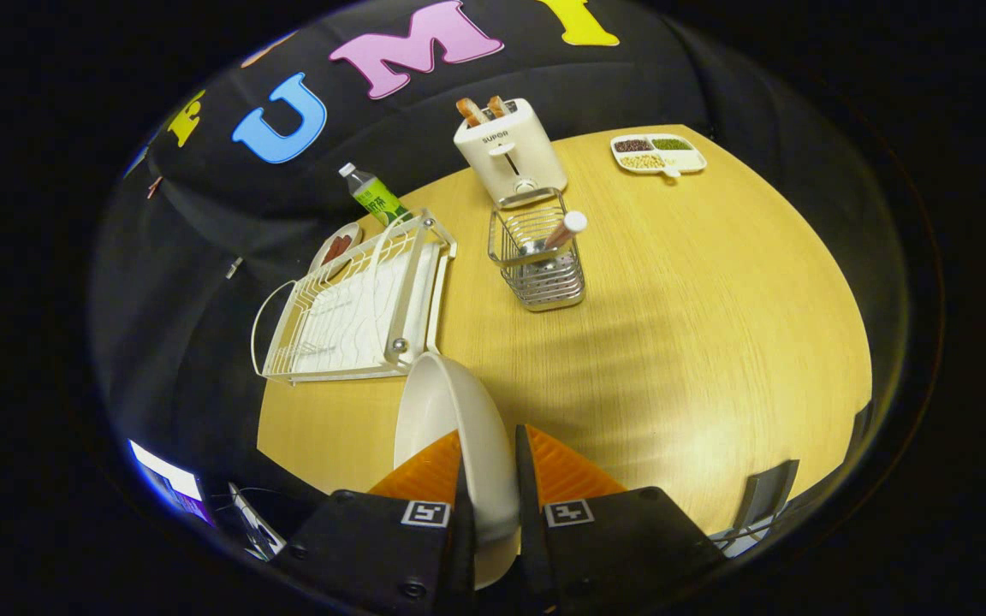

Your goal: Take the plate from the dish rack, then take the spoon from the basket and place it into the plate.

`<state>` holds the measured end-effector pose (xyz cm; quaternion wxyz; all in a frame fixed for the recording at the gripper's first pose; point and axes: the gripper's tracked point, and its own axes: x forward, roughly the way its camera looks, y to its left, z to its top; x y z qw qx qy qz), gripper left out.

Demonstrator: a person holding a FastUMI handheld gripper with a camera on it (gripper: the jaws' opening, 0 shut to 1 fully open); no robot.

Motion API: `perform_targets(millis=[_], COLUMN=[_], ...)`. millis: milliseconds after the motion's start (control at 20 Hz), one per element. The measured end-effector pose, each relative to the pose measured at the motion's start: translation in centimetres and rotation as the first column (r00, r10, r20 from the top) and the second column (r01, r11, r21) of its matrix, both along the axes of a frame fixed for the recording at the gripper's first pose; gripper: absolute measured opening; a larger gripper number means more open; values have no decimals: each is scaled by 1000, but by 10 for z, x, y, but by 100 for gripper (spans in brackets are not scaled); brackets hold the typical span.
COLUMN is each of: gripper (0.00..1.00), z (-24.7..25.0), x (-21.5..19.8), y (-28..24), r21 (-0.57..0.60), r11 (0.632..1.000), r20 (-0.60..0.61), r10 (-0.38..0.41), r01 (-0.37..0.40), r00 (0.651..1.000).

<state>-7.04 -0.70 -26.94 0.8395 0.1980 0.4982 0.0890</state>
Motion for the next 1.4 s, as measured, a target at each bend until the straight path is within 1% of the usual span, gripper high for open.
perform_targets(millis=[100, 300, 400, 500, 550, 600, 700, 750, 850, 900, 950, 1050, 1250, 1400], gripper=[25, 26, 29, 32, 40, 42, 80, 98, 93, 95, 100, 99, 99, 95], z=[-15, -27, -34, -44, -44, -44, -34, -24, -3, 8, 24, 47, 60, 53], x=[6, 16, 23, 27, 28, 32, 43, 49, 63, 73, 79, 95, 132, 151], y=[-6, -10, -23, -40, -46, -50, -58, -62, -68, -67, -64, -59, -48, -44], r21=[-32, 5, -25, -95, -116, -131, -180, -217, -281, -285, -273, -234, -205, -198], r11=[999, 999, 998, 993, 989, 986, 975, 965, 947, 947, 952, 965, 973, 975], r20=[1, -4, 3, 24, 50, 82, 191, 259, 367, 420, 467, 535, 597, 605], r10=[33, 46, 53, 76, 96, 115, 167, 204, 258, 265, 257, 227, 211, 204], r01=[-33, -46, -53, -74, -89, -104, -133, -149, -158, -151, -139, -115, -107, -103], r00=[999, 999, 999, 997, 994, 990, 967, 944, 894, 868, 846, 814, 774, 770])
